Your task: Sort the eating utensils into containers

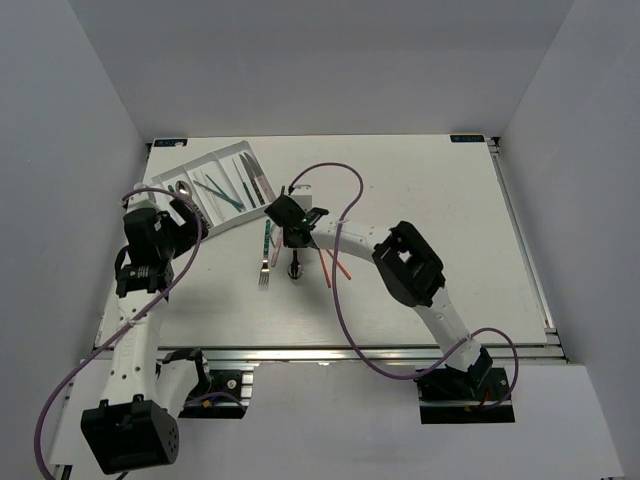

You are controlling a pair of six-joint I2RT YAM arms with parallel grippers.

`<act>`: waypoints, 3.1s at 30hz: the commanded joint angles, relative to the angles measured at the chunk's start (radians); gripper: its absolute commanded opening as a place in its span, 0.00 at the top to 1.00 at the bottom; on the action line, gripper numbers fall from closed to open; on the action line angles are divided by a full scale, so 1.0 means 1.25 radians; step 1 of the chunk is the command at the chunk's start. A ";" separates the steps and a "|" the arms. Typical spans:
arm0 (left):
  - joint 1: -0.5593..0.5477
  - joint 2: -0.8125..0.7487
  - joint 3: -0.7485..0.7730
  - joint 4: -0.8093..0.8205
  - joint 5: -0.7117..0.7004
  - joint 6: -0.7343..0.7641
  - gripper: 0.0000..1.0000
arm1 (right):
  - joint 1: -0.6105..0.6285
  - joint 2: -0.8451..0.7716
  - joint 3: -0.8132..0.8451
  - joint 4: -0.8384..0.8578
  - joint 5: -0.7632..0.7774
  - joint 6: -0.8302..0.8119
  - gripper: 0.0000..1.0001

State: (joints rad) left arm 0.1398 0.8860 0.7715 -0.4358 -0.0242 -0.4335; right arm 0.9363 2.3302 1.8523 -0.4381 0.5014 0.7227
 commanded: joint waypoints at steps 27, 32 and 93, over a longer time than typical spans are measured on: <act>-0.312 0.074 -0.083 0.329 0.223 -0.334 0.28 | 0.120 -0.588 -0.547 0.554 -0.297 -0.152 1.00; -0.313 0.072 -0.087 0.363 0.255 -0.343 0.76 | 0.120 -0.593 -0.552 0.576 -0.308 -0.161 1.00; 0.072 0.730 0.843 -0.211 -0.100 0.013 0.02 | -0.143 -0.663 -0.603 0.215 -0.252 -0.347 0.15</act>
State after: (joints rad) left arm 0.2379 2.0960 2.0193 -0.7982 -0.1600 -0.3931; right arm 0.7605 1.4490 1.0115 -0.0761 0.1360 0.3531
